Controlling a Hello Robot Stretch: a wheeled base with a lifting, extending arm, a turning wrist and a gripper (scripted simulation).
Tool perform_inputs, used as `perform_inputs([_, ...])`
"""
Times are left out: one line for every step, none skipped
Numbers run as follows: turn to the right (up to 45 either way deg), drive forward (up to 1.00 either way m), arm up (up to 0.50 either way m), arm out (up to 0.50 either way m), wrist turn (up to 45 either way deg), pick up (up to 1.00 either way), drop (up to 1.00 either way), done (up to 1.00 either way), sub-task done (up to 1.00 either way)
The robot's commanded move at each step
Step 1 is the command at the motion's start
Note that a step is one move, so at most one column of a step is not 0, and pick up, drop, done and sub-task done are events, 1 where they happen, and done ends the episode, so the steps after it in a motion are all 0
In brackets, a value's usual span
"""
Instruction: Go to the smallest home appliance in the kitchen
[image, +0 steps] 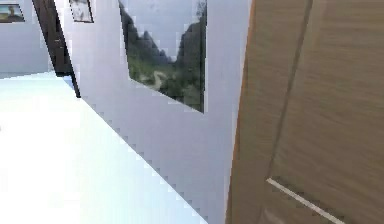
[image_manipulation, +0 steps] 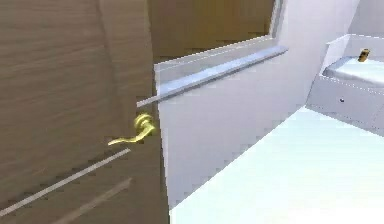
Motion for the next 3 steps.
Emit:
perform_inputs([-30.0,0.0,0.0,0.0,0.0,0.0,0.0,0.0,0.0])
perform_inputs([0.0,0.6,0.0,0.0,0.0,0.0,0.0,0.0,0.0])
perform_inputs([-12.0,0.0,0.0,0.0,0.0,0.0,0.0,0.0,0.0])
